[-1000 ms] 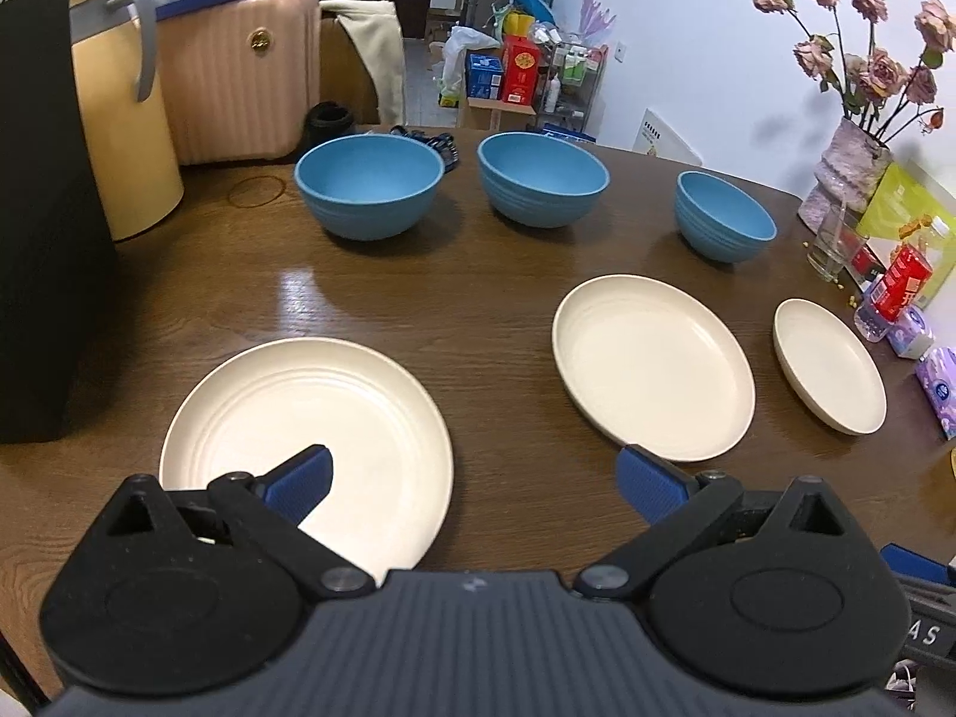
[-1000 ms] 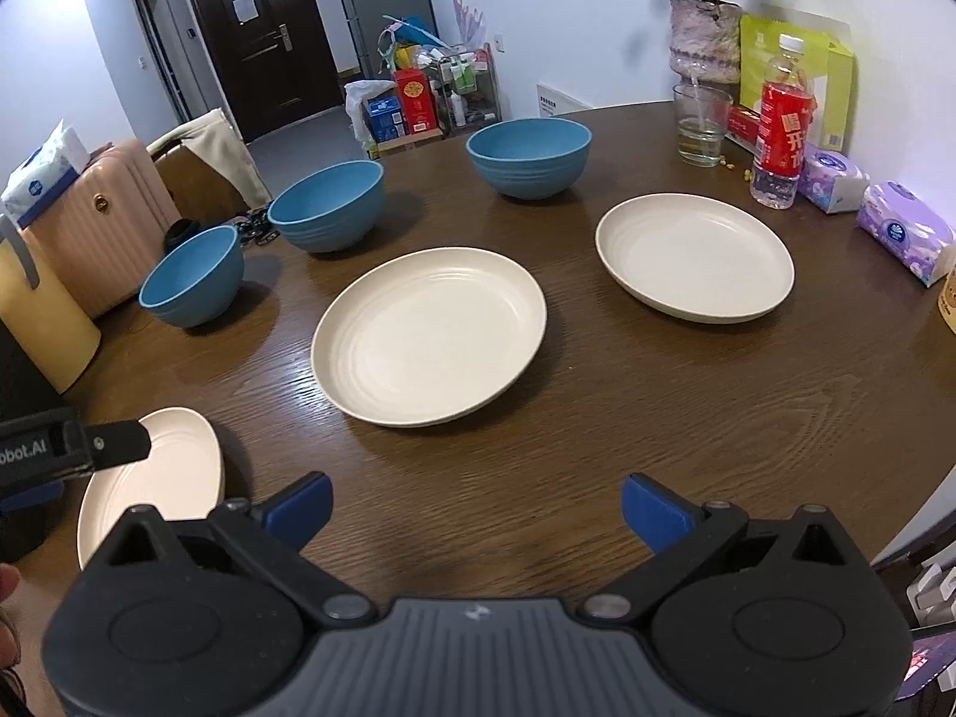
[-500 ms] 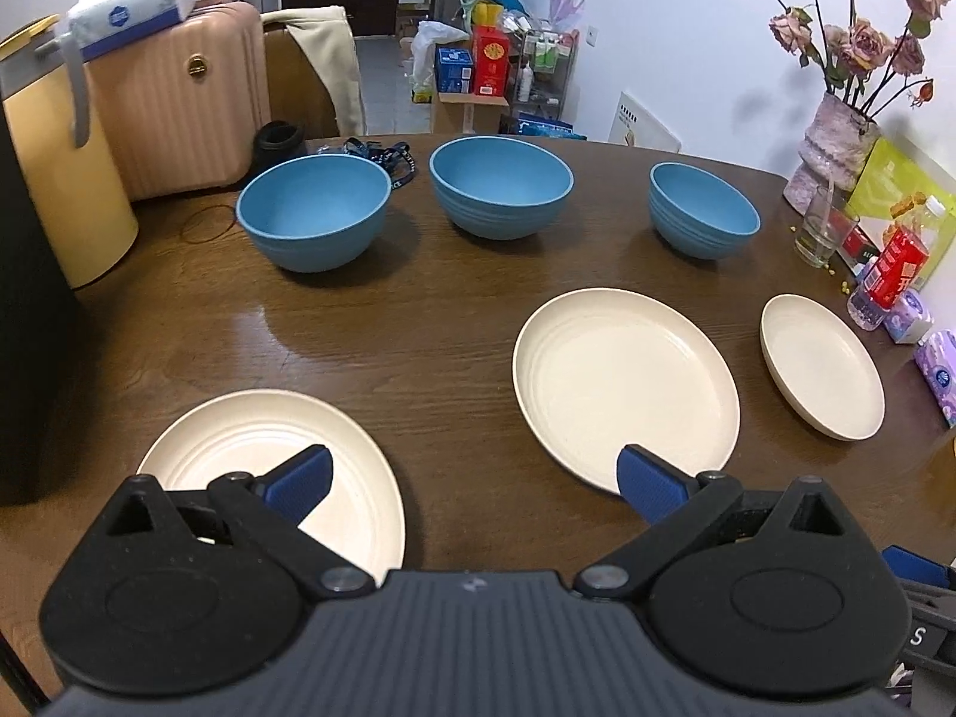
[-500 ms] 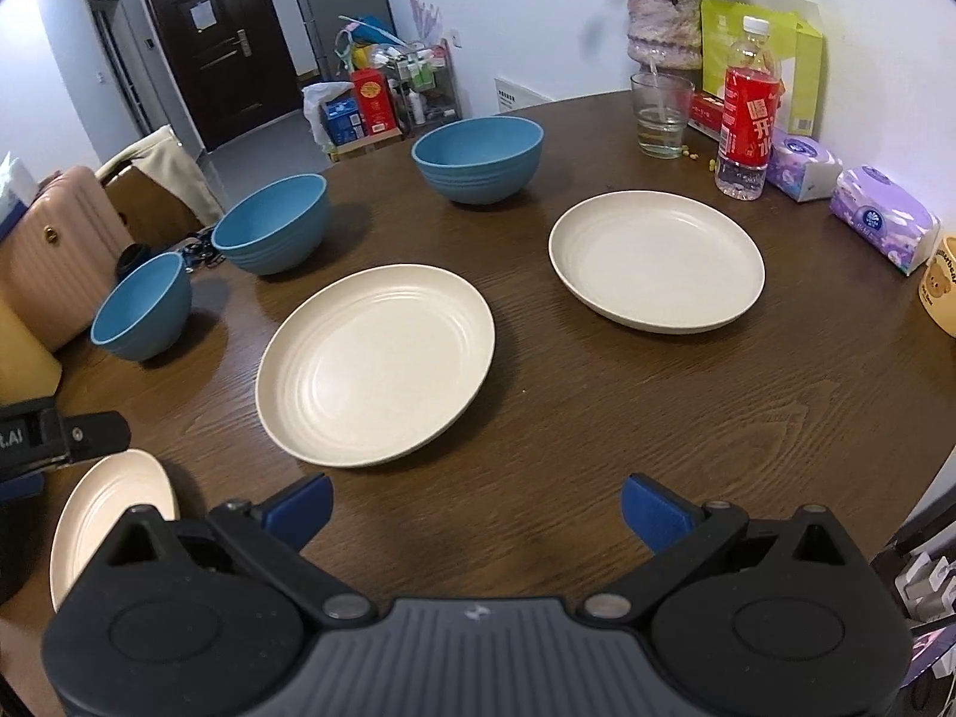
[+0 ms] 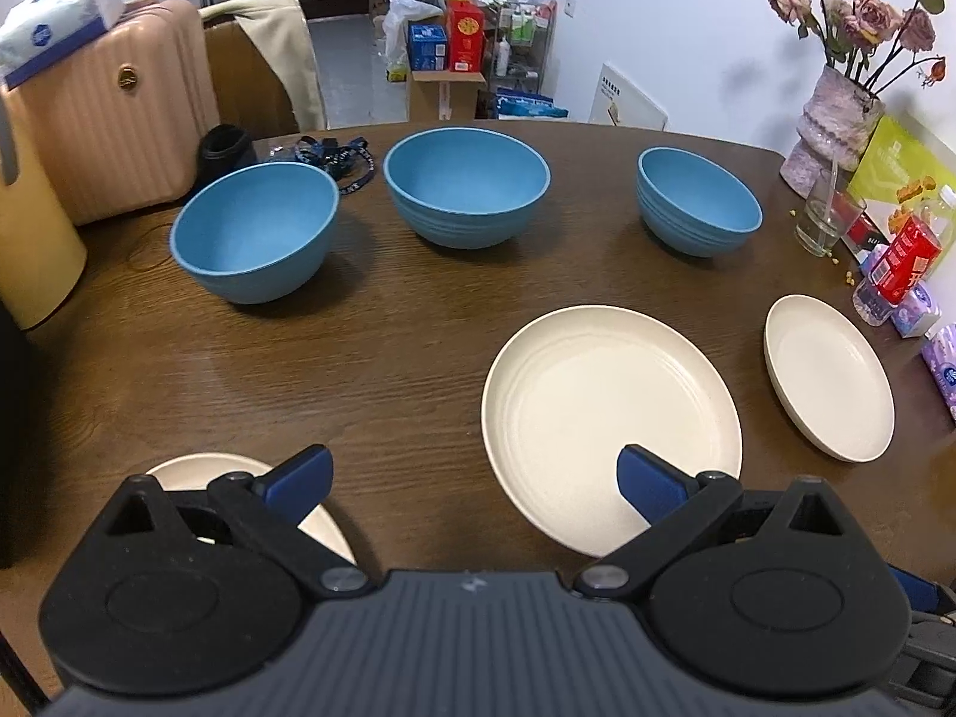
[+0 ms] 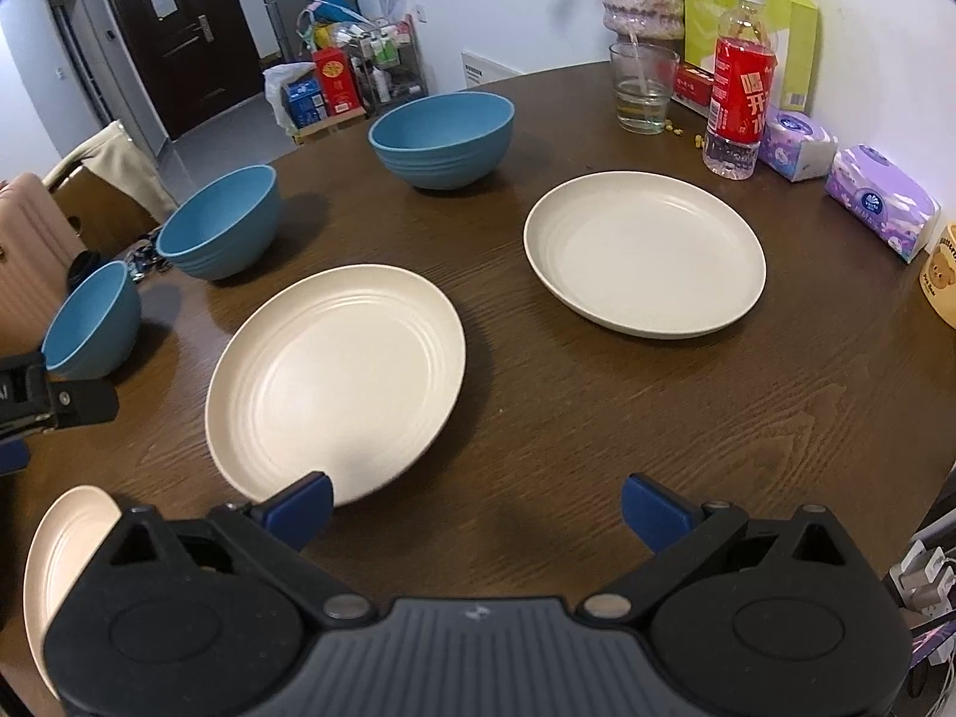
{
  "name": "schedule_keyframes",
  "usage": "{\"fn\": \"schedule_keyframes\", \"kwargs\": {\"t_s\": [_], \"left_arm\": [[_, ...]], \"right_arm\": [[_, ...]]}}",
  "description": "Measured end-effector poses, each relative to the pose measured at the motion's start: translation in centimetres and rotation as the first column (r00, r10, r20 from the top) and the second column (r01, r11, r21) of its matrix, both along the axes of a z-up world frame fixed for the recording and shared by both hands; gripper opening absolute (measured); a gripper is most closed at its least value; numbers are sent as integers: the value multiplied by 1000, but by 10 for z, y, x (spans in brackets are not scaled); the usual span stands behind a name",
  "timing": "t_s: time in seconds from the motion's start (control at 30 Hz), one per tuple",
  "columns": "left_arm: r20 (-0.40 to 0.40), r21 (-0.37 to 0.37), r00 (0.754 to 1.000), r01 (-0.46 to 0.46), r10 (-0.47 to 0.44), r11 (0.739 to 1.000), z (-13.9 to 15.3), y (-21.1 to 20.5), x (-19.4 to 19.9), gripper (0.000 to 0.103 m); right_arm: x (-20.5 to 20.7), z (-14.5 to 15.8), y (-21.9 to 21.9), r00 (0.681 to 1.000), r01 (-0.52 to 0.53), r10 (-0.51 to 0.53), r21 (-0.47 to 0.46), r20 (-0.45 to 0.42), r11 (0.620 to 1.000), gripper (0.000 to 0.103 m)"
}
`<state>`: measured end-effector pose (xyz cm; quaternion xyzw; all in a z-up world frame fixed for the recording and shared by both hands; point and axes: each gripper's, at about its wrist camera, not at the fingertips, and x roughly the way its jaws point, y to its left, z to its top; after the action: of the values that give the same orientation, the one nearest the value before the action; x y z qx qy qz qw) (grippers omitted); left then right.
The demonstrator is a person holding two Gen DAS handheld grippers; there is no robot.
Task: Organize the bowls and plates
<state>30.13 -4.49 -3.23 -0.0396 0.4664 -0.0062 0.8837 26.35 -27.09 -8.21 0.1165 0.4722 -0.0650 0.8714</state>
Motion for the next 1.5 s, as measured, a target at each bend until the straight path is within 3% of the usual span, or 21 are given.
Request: {"fn": "schedule_keyframes", "kwargs": {"t_s": [0.27, 0.83, 1.5], "left_arm": [[-43, -2, 999, 22, -22, 1000, -11, -1, 36, 103], [-150, 29, 988, 42, -37, 999, -61, -10, 99, 100], [-232, 28, 972, 34, -27, 999, -100, -11, 132, 86]], "right_arm": [[29, -10, -2, 999, 27, -28, -11, -33, 1000, 103], [86, -45, -7, 992, 89, -87, 15, -94, 996, 88], [109, -70, -12, 989, 109, -104, 42, -105, 993, 63]]}}
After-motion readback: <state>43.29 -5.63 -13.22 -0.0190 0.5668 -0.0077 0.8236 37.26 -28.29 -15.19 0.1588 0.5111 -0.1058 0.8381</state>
